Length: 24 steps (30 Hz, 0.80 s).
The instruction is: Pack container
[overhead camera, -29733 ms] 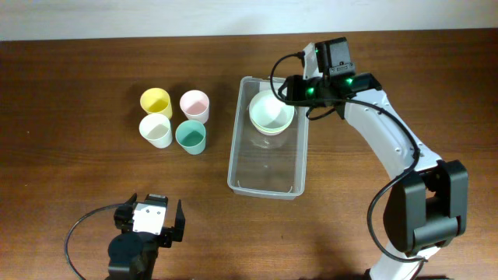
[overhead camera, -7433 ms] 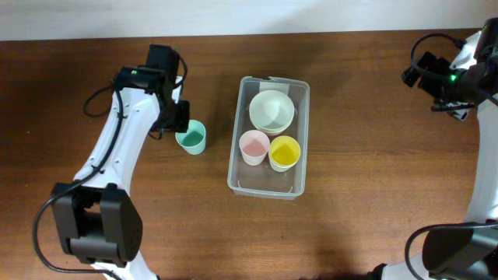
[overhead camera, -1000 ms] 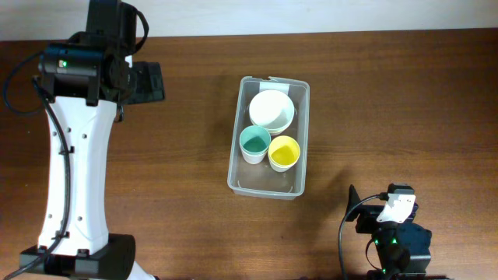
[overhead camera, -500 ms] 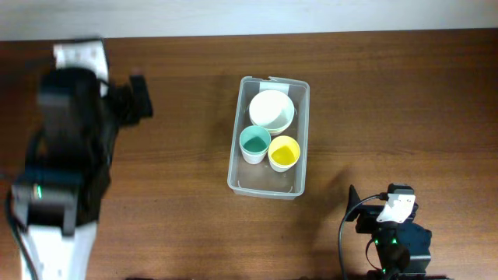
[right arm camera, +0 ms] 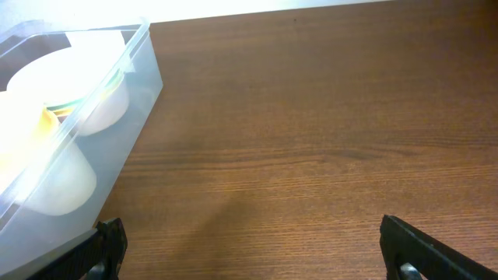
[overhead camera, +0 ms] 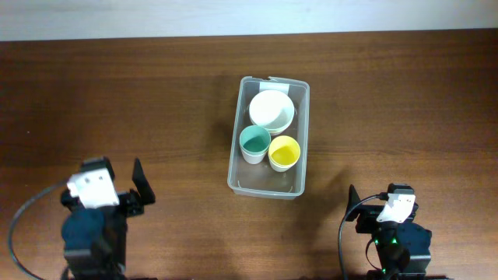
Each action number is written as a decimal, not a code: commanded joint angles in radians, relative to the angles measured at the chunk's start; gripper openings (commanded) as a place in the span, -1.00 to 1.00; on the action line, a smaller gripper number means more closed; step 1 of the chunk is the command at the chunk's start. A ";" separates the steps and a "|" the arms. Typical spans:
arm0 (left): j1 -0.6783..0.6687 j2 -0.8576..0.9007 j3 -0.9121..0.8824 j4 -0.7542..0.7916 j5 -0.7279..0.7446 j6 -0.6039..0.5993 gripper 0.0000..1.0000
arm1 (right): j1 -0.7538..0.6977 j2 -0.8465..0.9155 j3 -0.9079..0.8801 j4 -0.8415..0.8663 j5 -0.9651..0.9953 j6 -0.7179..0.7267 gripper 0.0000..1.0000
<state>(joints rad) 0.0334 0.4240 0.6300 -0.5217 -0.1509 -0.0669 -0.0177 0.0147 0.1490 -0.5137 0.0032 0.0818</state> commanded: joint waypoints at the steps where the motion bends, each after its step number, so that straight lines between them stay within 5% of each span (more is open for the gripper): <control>1: 0.005 -0.109 -0.122 0.022 0.052 0.019 0.99 | 0.004 -0.008 -0.008 0.002 0.009 0.000 0.98; 24: -0.048 -0.414 -0.520 0.175 0.110 0.015 0.99 | 0.004 -0.008 -0.008 0.002 0.009 0.000 0.98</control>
<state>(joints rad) -0.0017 0.0422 0.1322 -0.3737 -0.0551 -0.0669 -0.0177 0.0147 0.1490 -0.5140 0.0032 0.0814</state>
